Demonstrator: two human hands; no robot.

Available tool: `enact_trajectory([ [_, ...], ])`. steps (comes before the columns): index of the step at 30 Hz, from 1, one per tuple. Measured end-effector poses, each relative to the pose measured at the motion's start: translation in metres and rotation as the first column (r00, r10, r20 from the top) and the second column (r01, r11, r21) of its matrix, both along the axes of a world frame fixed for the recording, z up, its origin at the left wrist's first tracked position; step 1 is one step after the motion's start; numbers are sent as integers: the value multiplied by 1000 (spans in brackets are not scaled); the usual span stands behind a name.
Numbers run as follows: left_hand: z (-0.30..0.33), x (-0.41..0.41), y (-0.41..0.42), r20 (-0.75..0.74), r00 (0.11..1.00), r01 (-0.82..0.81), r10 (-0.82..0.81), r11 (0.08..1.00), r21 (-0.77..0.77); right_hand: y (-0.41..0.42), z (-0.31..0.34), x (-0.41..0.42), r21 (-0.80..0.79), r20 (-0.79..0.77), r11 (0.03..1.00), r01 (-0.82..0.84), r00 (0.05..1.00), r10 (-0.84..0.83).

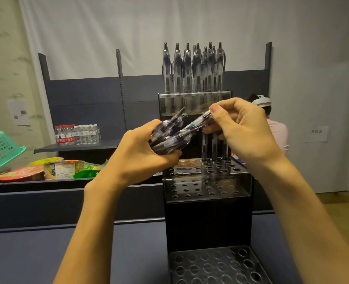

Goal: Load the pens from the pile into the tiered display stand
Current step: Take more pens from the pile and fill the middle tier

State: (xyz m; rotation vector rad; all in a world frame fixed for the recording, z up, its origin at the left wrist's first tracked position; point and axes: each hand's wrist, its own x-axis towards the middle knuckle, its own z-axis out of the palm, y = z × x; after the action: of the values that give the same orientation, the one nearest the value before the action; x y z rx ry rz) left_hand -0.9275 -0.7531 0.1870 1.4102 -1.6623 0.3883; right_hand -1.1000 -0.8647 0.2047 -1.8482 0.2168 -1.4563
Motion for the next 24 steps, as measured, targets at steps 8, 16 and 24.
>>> enact_trajectory([
  [8,0,7,3,15,999,-41,39,996,84,-11,6,-11,126,224,989,81,969,-108],
  [16,0,9,3,26,995,-100,99,993,54,-18,2,-11,-34,133,985,171,977,-165],
  [24,0,12,5,34,991,-128,128,992,18,-16,-2,-6,-199,114,928,316,947,-299],
])
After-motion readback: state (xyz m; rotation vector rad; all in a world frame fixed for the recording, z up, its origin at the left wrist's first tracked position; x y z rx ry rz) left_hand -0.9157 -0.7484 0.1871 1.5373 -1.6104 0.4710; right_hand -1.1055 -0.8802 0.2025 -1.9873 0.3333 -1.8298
